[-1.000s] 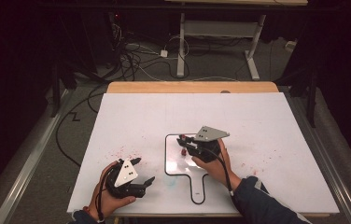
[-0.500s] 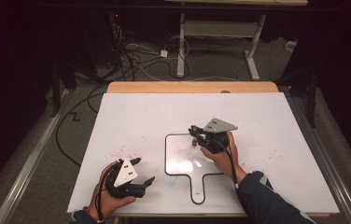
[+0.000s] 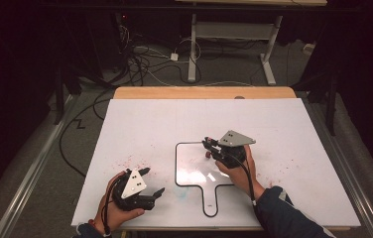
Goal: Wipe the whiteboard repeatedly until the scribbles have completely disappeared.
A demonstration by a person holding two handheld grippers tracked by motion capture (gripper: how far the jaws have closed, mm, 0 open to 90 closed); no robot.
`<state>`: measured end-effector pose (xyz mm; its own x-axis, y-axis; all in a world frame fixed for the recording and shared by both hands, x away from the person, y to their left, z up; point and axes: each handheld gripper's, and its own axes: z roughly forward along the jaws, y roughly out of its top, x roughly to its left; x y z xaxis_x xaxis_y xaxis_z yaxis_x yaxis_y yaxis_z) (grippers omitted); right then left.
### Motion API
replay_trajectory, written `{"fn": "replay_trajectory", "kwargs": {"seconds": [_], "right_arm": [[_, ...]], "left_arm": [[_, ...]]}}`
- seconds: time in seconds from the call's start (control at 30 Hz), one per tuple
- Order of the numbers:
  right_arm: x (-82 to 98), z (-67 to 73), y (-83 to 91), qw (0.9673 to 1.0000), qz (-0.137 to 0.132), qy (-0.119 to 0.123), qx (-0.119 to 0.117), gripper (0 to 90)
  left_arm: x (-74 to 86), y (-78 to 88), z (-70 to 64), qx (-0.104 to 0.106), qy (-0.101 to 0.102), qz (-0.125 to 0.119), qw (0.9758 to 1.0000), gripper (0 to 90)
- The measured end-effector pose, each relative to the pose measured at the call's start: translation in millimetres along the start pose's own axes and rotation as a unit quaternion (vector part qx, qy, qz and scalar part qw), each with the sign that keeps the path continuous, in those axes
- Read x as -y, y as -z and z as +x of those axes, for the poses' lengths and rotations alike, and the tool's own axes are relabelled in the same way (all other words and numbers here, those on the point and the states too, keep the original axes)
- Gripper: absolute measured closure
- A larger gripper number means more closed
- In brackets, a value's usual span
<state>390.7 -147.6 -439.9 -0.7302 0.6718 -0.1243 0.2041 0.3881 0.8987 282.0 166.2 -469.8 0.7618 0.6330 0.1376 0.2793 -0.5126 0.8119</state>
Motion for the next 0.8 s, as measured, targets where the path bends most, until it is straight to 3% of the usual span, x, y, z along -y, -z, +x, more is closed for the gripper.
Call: {"fn": "replay_trajectory", "kwargs": {"seconds": [0.07, 0.13, 0.27, 0.37, 0.43, 0.53, 0.63, 0.7, 0.8], "right_arm": [[1.1, 5.0, 0.4, 0.9997, -0.007, 0.0, -0.021, 81.3], [0.5, 13.3, 0.7, 0.9984, -0.01, -0.021, -0.051, 81.3], [-2.7, 40.2, 1.3, 0.9953, -0.008, -0.006, -0.096, 81.3], [-4.8, 52.2, 0.2, 0.9941, -0.008, 0.013, -0.108, 81.3], [-5.6, 49.9, -2.1, 0.9943, -0.008, 0.014, -0.106, 81.3], [-7.6, 38.5, -6.9, 0.9973, -0.005, 0.039, -0.063, 81.3], [-7.0, 20.6, -13.1, 0.999, -0.006, 0.036, -0.025, 81.3], [-6.9, 10.2, -16.4, 0.9998, -0.007, 0.016, -0.011, 81.3], [-7.4, 9.6, -20.2, 0.9998, -0.012, 0.002, -0.012, 81.3]], "left_arm": [[0.0, -0.3, 0.1, 0.0, -0.001, 0.002, 1.0, 20.8], [-0.3, 0.2, -0.6, 0.0, -0.004, 0.001, 1.0, 20.8], [-0.5, 0.6, -0.6, -0.001, -0.003, 0.0, 1.0, 20.8], [-0.5, 0.6, -0.9, 0.0, -0.004, 0.001, 1.0, 20.8], [-0.5, 0.8, -0.9, 0.0, -0.004, 0.0, 1.0, 20.8], [-0.3, 0.8, -0.5, 0.0, -0.002, -0.001, 1.0, 20.8], [-0.3, 0.7, -0.4, 0.0, -0.002, -0.001, 1.0, 20.8], [-0.2, 0.7, -0.2, 0.0, -0.001, -0.001, 1.0, 20.8], [-0.2, 0.5, -0.1, 0.001, 0.0, -0.002, 1.0, 20.8]]}}
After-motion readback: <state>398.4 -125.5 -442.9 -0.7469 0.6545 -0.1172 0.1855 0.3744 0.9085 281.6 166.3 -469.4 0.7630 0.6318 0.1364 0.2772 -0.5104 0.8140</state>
